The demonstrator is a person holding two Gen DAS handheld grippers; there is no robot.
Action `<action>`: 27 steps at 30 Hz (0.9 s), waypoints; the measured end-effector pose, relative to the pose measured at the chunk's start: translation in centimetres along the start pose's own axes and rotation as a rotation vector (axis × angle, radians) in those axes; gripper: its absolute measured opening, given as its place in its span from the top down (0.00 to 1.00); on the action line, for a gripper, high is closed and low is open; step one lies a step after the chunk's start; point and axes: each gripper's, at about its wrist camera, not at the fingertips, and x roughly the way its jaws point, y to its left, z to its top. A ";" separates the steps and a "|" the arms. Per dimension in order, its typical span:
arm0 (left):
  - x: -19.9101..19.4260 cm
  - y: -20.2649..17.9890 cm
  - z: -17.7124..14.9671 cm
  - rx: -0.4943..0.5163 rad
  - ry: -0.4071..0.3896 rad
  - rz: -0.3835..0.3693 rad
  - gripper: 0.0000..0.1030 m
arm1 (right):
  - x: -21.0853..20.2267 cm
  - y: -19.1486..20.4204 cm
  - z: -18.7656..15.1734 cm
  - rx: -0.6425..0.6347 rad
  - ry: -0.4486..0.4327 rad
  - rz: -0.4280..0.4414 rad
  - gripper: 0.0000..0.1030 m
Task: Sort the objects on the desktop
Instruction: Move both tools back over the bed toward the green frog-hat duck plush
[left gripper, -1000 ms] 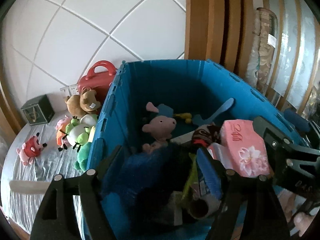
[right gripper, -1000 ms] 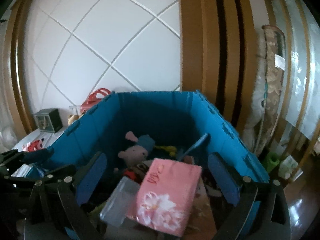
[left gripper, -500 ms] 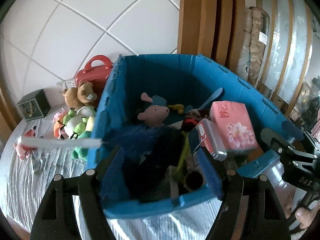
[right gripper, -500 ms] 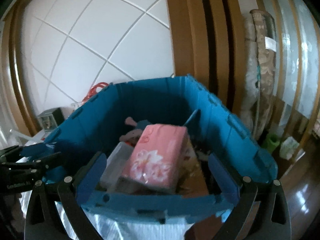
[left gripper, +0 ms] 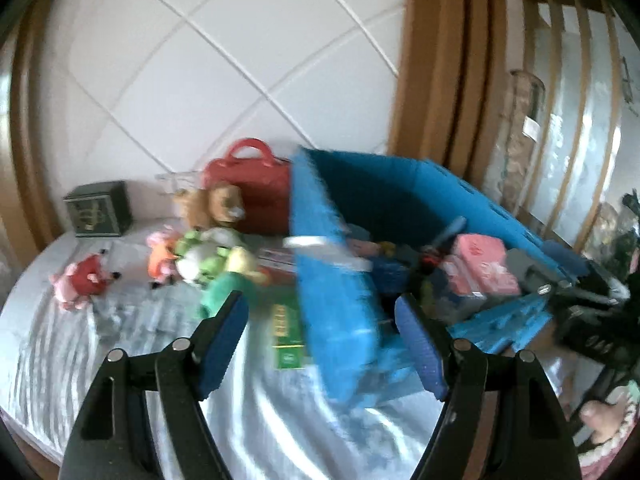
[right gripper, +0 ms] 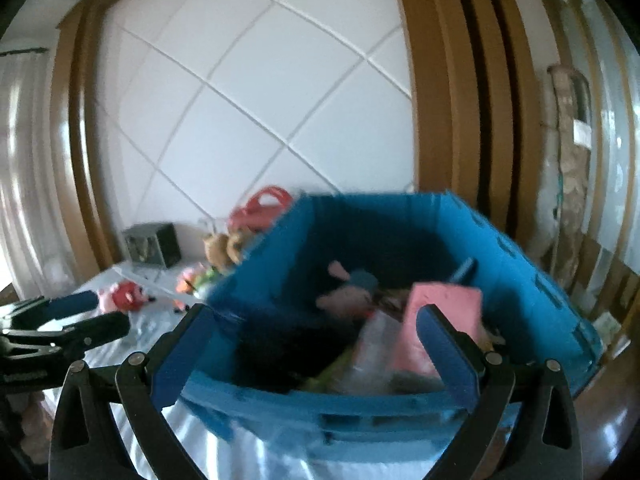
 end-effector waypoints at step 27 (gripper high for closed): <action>-0.8 34.8 -4.3 -0.281 0.160 0.283 0.23 | 11.8 27.2 -3.6 -0.177 0.135 0.035 0.00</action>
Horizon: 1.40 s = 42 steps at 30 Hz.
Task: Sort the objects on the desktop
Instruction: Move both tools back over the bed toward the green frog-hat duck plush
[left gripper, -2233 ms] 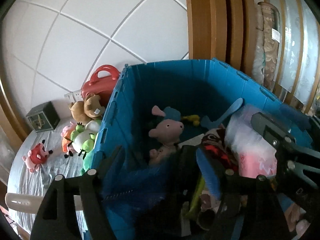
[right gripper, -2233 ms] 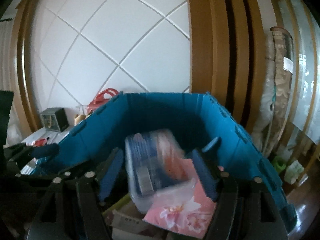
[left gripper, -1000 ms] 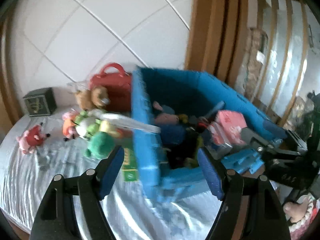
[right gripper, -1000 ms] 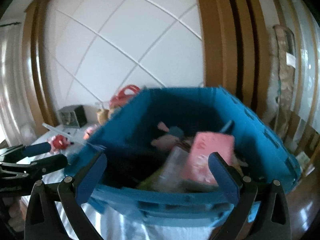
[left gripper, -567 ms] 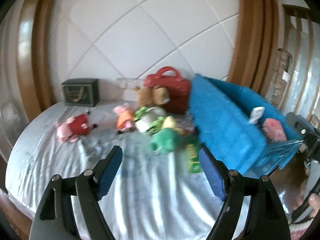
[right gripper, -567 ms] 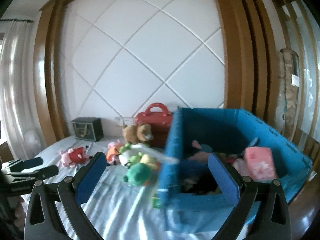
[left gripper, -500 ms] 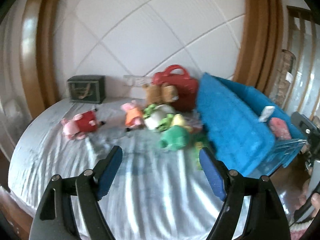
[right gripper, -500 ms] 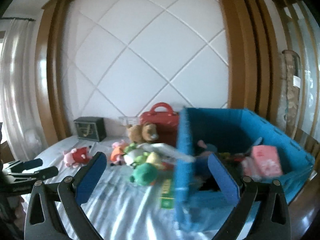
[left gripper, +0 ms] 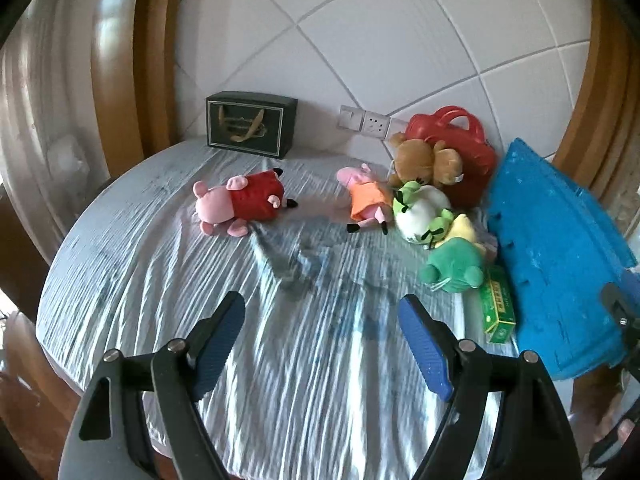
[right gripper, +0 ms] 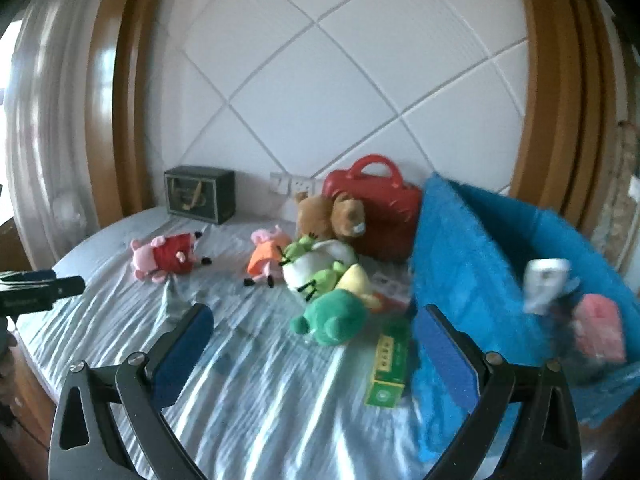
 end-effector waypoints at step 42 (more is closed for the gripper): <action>34.2 -18.9 1.9 0.520 0.278 -0.135 0.28 | 24.2 -8.7 -6.9 0.386 0.367 -0.148 0.07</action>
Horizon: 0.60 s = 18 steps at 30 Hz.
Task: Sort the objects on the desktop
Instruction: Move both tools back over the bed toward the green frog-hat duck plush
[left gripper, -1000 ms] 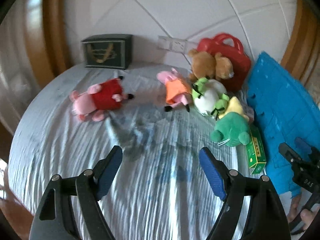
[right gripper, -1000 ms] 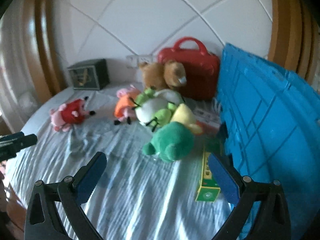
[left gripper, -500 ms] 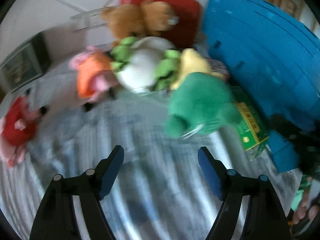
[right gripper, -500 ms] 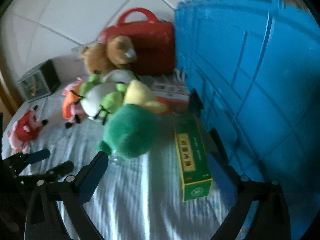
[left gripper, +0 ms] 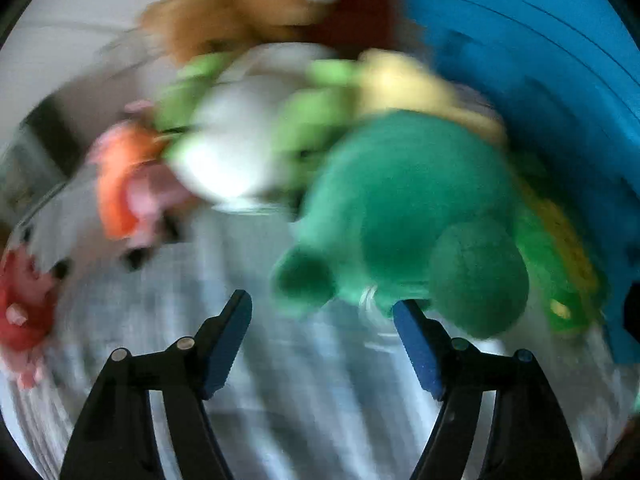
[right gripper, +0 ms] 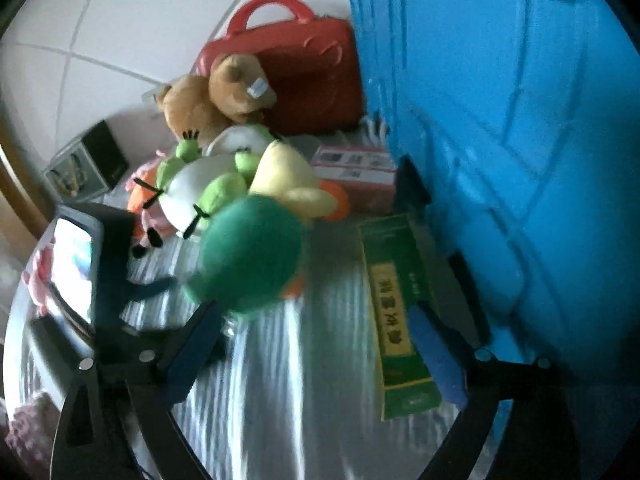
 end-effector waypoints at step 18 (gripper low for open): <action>-6.5 1.6 0.3 -0.097 -0.031 -0.169 0.21 | 1.7 -0.2 2.8 0.030 0.022 0.083 0.00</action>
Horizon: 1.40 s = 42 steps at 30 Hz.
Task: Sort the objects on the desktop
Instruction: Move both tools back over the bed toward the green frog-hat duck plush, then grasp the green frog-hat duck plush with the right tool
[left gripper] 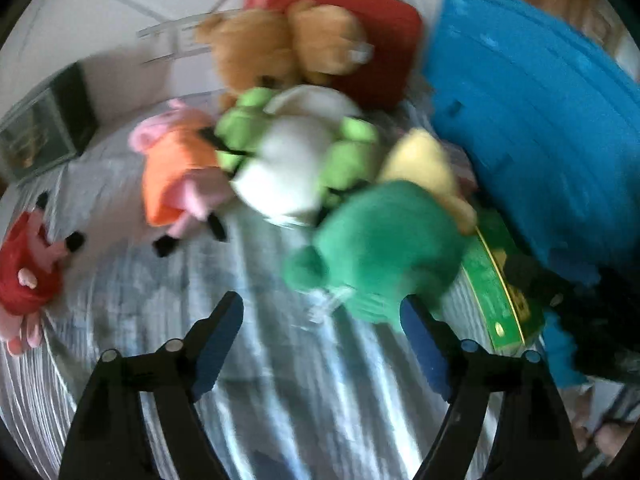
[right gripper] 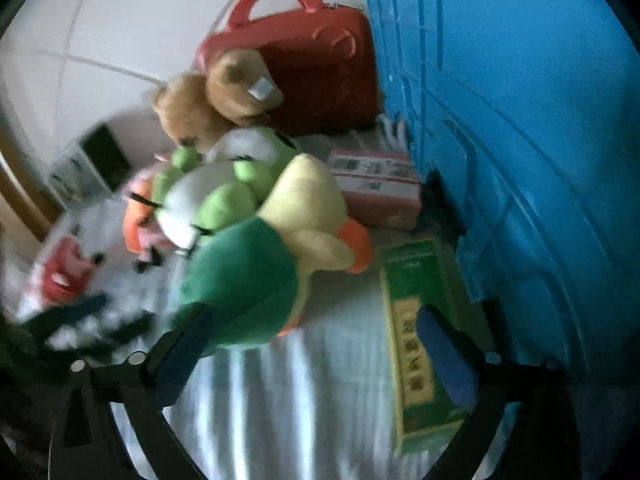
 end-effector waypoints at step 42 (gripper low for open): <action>0.6 7.0 -5.5 -0.063 0.054 0.199 0.26 | 9.1 11.9 -4.1 0.209 0.365 0.343 0.09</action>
